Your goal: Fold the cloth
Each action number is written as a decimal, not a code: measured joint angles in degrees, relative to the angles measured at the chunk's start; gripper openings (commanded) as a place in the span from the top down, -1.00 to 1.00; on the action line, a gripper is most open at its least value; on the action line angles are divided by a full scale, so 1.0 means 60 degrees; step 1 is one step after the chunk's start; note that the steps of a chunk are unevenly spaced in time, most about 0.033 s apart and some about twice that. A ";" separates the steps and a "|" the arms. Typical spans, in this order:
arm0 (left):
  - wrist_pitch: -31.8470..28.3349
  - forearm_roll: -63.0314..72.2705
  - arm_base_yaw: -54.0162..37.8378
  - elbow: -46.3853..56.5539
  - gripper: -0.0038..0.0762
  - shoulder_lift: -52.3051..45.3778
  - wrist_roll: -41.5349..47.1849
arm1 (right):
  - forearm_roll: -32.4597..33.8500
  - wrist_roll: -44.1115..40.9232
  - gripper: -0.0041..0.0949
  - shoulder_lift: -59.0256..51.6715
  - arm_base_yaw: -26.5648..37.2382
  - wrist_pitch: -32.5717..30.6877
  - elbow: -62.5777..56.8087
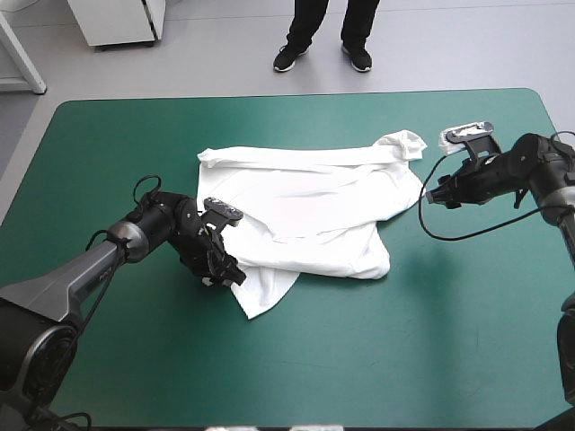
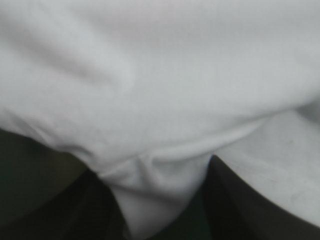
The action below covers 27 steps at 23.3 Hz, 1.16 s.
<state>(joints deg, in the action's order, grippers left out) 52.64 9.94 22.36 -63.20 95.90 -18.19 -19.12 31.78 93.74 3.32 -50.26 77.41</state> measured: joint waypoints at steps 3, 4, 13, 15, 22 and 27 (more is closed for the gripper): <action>-0.0200 0.0066 0.0000 -0.0019 0.93 0.0086 -0.0164 | 0.0186 -0.0046 -0.19 0.0916 -0.0050 0.0126 0.0292; -0.0212 0.0138 0.0000 -0.0019 0.93 0.0094 -0.0262 | 0.0142 -0.0053 -0.19 0.1304 -0.0050 0.0114 0.0569; -0.0077 0.0211 0.0000 -0.0040 0.93 0.0113 -0.0333 | -0.0315 -0.0092 -0.19 0.3356 -0.0197 -0.0411 0.2924; -0.0043 0.0211 0.0000 -0.0058 0.93 0.0115 -0.0363 | -0.0263 -0.0092 -0.19 0.3555 -0.0319 -0.0413 0.2977; 0.0066 0.0270 0.0000 -0.0087 0.93 0.0122 -0.0395 | -0.0154 -0.0096 -0.19 0.4137 -0.0645 -0.0394 0.3094; 0.0124 0.0274 0.0000 -0.0109 0.93 0.0133 -0.0395 | 0.0170 -0.0120 0.31 0.4222 -0.0844 -0.0363 0.3174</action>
<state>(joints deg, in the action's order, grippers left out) 53.38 11.59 22.36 -63.85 96.70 -20.56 -18.10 31.06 119.07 -1.75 -52.44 96.46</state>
